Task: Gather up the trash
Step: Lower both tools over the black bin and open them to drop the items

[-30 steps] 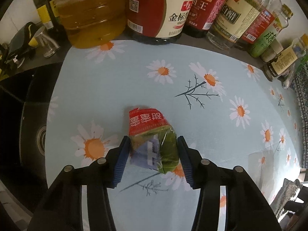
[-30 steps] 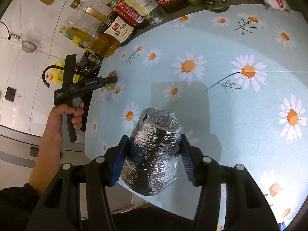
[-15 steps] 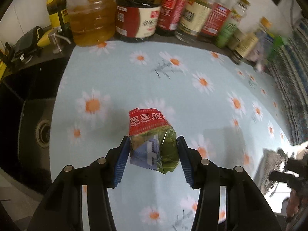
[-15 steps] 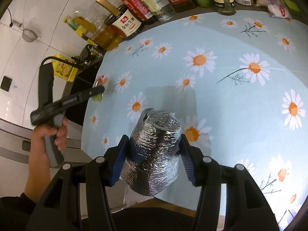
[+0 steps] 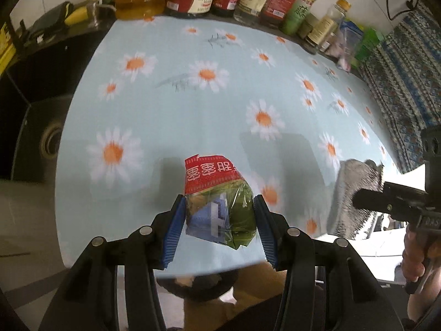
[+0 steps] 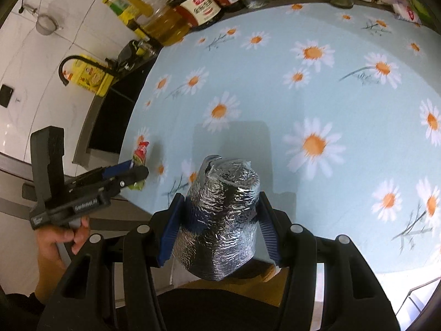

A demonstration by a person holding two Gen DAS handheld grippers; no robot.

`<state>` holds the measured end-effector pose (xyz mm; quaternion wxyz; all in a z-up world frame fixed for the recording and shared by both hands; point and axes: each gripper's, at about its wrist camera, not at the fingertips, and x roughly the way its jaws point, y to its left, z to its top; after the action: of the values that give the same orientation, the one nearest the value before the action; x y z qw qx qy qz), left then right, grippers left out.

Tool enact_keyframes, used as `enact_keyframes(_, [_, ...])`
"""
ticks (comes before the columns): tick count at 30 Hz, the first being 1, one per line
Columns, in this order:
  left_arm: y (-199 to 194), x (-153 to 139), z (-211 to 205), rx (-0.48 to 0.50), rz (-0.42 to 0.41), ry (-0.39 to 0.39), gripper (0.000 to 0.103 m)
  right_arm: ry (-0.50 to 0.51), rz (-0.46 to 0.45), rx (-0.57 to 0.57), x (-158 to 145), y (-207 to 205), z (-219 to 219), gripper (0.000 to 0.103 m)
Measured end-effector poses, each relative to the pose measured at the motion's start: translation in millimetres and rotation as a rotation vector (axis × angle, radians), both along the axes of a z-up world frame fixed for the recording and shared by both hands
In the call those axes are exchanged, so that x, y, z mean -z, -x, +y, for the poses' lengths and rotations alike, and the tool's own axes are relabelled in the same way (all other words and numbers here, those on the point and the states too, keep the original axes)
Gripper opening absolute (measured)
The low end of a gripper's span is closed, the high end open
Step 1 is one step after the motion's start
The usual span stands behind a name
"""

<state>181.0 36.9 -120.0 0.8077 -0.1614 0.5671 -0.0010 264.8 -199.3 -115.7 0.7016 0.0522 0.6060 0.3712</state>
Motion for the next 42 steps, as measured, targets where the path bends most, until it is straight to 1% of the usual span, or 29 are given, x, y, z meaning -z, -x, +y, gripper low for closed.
enact_keyframes(3, [19.1, 3.3, -4.3, 0.006, 0.006, 0.019, 0.048, 0.011, 0.006, -0.004, 4.3, 15.8, 4.6, 0.054])
enact_keyframes(6, [37.1, 5.6, -10.7, 0.025, 0.012, 0.001, 0.048, 0.016, 0.006, -0.009, 7.0, 32.4, 10.0, 0.054])
enact_keyframes(11, [67.1, 12.3, -10.6, 0.042, 0.030, 0.027, 0.048, 0.040, 0.006, -0.017, 11.4, 61.6, 18.5, 0.054])
enact_keyframes(14, [79.6, 15.6, -10.5, 0.052, 0.025, 0.034, 0.048, 0.062, 0.002, -0.023, 14.8, 78.1, 23.5, 0.054])
enact_keyframes(21, [99.5, 24.7, -14.5, 0.081, 0.040, 0.071, 0.048, 0.102, 0.026, -0.033, 30.4, 108.8, 36.4, 0.054])
enact_keyframes(29, [124.9, 57.3, -32.0, 0.135, 0.121, 0.107, 0.048, 0.160, 0.064, -0.057, 56.1, 132.3, 47.8, 0.055])
enact_keyframes(32, [130.4, 71.8, -32.8, 0.135, 0.156, 0.120, 0.048, 0.192, 0.071, -0.065, 69.3, 138.9, 52.7, 0.055])
enact_keyframes(38, [136.1, 93.6, -29.7, 0.131, 0.211, 0.126, 0.048, 0.228, 0.119, -0.068, 99.5, 146.3, 58.4, 0.055])
enact_keyframes(42, [139.8, 105.2, -24.7, 0.123, 0.244, 0.126, 0.048, 0.239, 0.141, -0.061, 112.3, 148.0, 61.6, 0.055])
